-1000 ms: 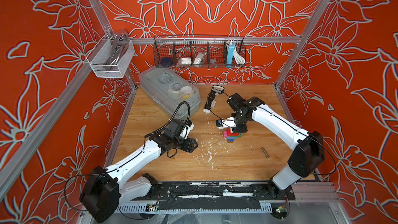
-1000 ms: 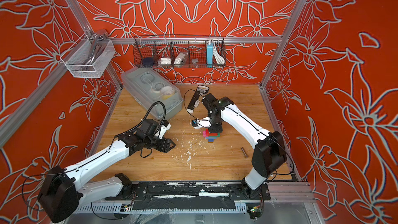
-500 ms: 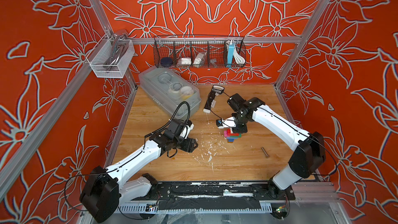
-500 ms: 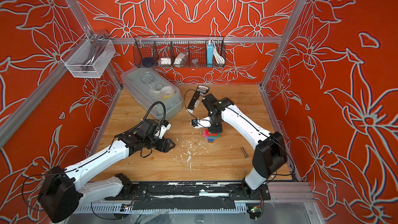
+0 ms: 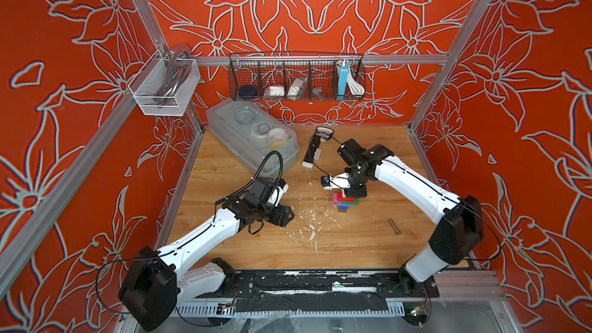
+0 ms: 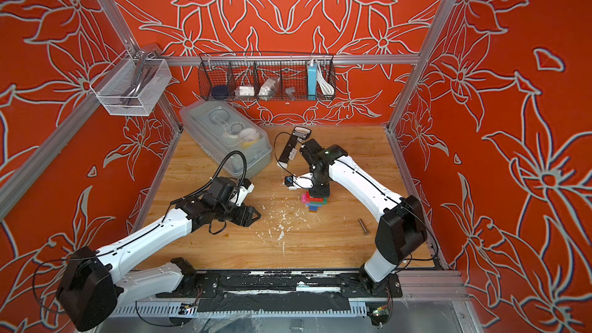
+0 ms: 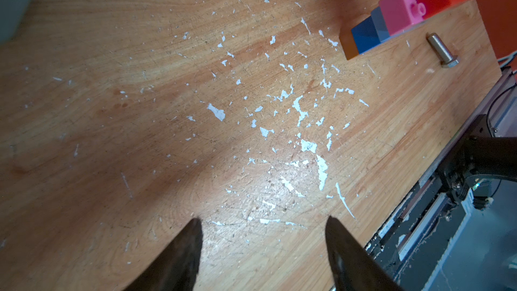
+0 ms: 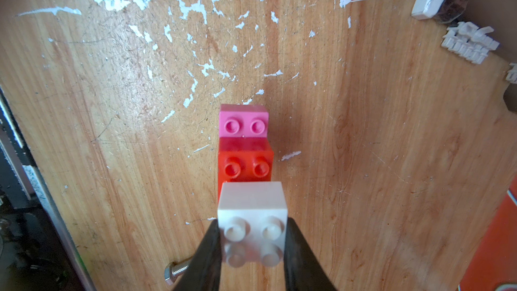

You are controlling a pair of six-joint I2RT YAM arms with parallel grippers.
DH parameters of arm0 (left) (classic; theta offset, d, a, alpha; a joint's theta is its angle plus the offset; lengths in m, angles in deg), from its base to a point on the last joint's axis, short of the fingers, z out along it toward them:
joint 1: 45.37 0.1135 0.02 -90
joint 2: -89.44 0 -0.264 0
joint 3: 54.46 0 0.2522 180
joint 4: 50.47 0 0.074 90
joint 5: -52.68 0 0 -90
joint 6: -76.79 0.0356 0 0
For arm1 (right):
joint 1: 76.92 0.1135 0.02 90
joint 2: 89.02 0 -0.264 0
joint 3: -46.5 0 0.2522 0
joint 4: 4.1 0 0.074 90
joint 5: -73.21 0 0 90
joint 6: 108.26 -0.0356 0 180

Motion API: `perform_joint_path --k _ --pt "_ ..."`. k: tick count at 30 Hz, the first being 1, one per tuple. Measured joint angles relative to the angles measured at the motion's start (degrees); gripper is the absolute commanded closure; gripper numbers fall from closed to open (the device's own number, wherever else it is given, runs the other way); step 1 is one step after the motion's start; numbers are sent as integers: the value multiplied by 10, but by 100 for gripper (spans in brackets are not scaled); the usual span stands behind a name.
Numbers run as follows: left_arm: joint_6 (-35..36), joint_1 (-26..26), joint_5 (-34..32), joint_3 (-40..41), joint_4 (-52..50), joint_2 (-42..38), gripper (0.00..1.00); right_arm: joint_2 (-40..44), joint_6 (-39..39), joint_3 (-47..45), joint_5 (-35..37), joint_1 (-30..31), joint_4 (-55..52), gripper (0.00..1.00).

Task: Assemble a spoon with lego
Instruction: Assemble the lego brick with the lego brick.

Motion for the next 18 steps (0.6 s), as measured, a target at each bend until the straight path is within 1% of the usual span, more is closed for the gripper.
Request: perform_joint_path --k 10,18 --pt "3 0 0 0 0 0 31 5 -11 0 9 0 0 100" --pt "3 0 0 0 0 0 31 28 -17 0 9 0 -3 100"
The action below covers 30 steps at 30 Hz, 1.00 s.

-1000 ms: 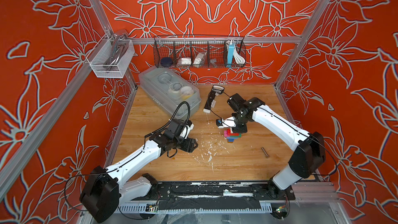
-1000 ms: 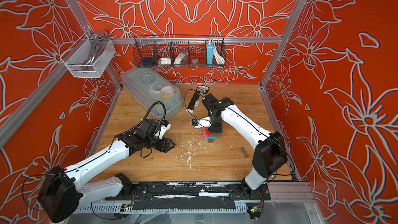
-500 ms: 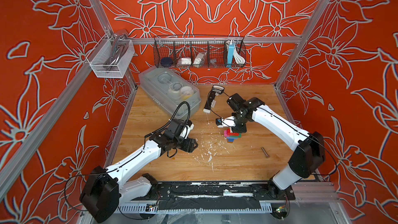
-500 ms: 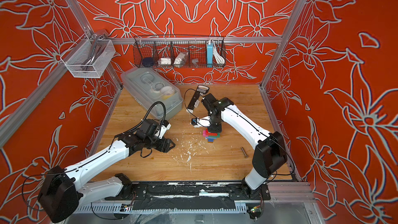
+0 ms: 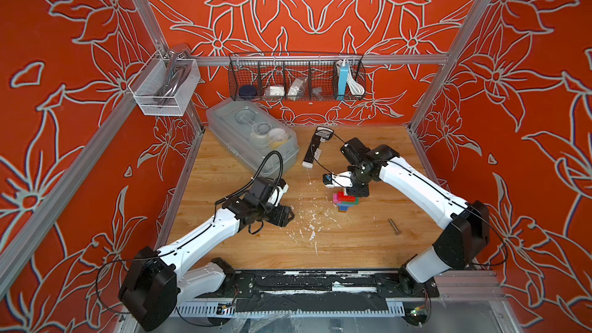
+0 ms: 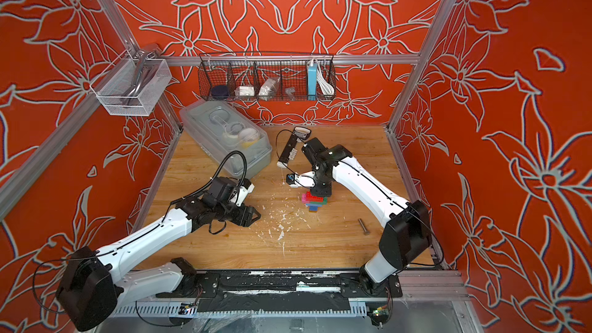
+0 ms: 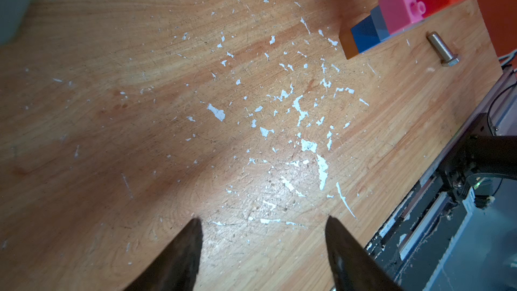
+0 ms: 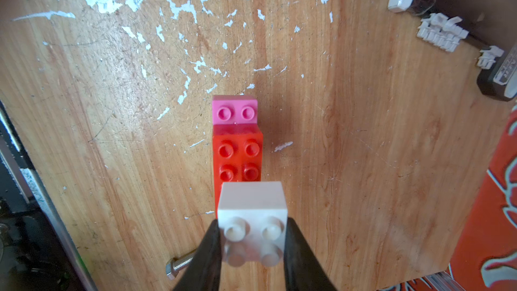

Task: Assemble a spoon with lego
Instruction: Assemble the lego brick with the lego brick.

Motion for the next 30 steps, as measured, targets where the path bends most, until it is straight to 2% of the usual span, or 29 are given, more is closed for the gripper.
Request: perform_joint_path --k 30 --pt "0 -3 0 0 0 0 31 -8 -8 -6 -17 0 -13 100"
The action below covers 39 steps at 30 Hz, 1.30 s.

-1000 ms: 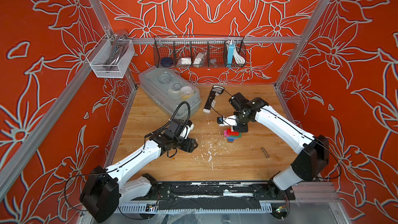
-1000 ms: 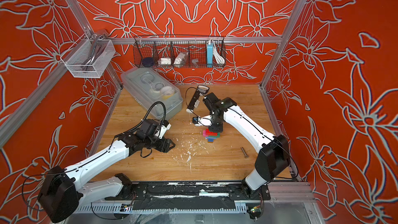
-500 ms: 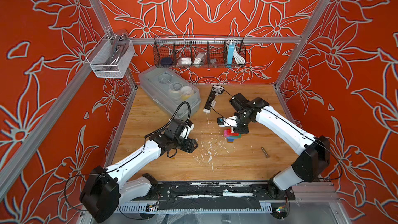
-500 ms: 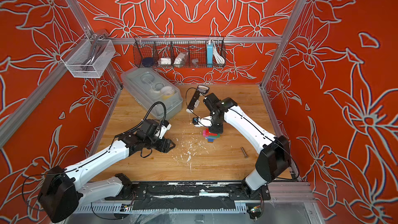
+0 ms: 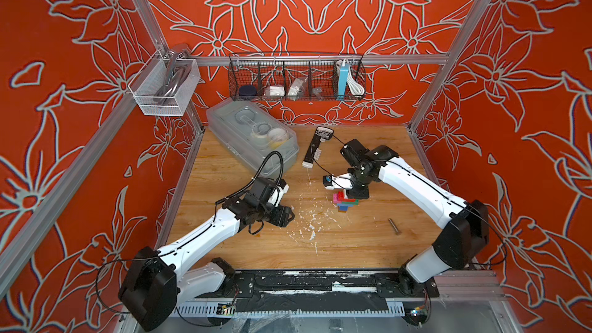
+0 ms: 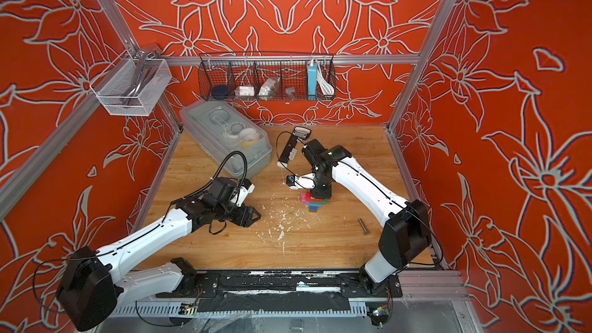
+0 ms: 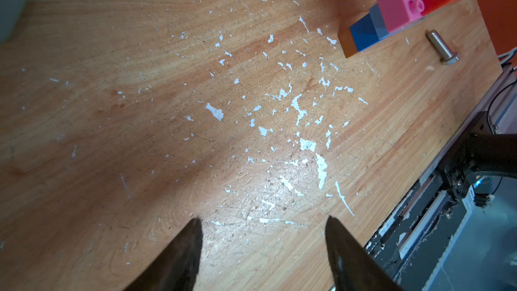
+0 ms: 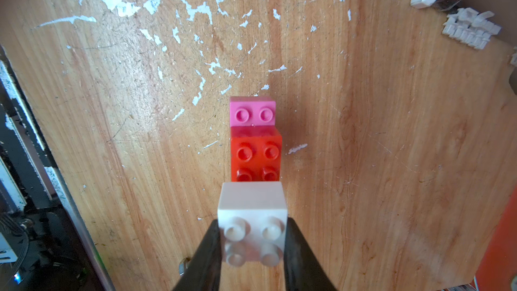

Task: Assemble a spoon with lego
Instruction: Assemble the lego brick with the lego brick.

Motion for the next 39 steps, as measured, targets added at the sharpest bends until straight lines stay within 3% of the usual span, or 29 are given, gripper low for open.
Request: perform_joint_path --k 39 --pt "0 -1 -3 0 -4 0 31 -26 -9 -1 2 0 10 100"
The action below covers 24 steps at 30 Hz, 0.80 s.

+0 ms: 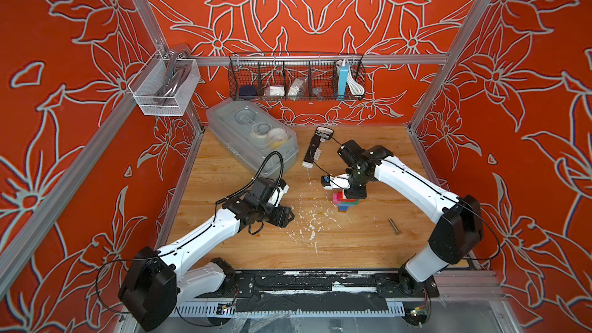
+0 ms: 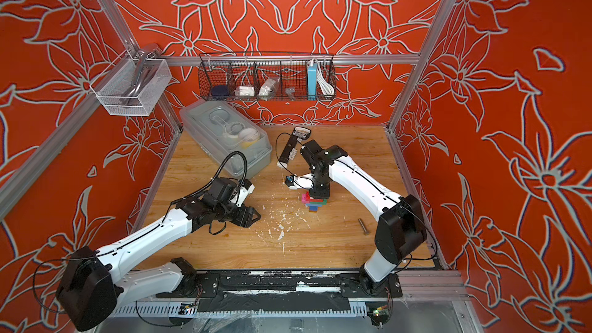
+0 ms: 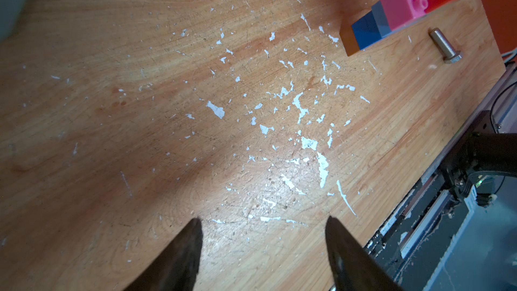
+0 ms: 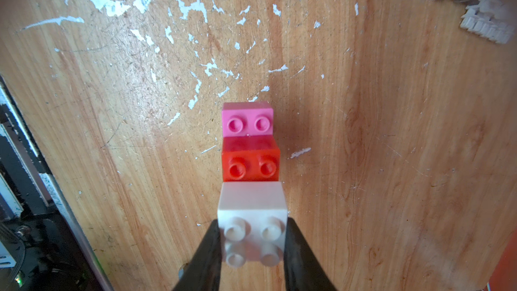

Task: Assemble a spoon with lego
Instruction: Assemble the lego brick with the lego brick.

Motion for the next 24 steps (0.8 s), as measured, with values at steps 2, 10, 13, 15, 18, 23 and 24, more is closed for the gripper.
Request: perform_joint_path --k 2,10,13,15,18,23,24 --pt "0 0 0 0 0 0 31 -3 -1 3 0 0 -2 100" --pt "1 0 -3 0 -5 0 31 -27 -8 25 1 1 -24 100" --pt "1 -1 -6 0 -6 0 31 -37 -11 28 1 1 -27 100" --pt "1 -3 -7 0 -7 0 31 -41 -13 24 2 1 -27 100" --pt "2 -4 -8 0 -8 0 31 -43 -17 22 2 1 -25 100" --pt "2 -6 -10 0 -8 0 31 -44 -22 31 5 3 -30 100" --pt "2 -6 -10 0 -9 0 31 -44 -23 34 4 3 -32 100"
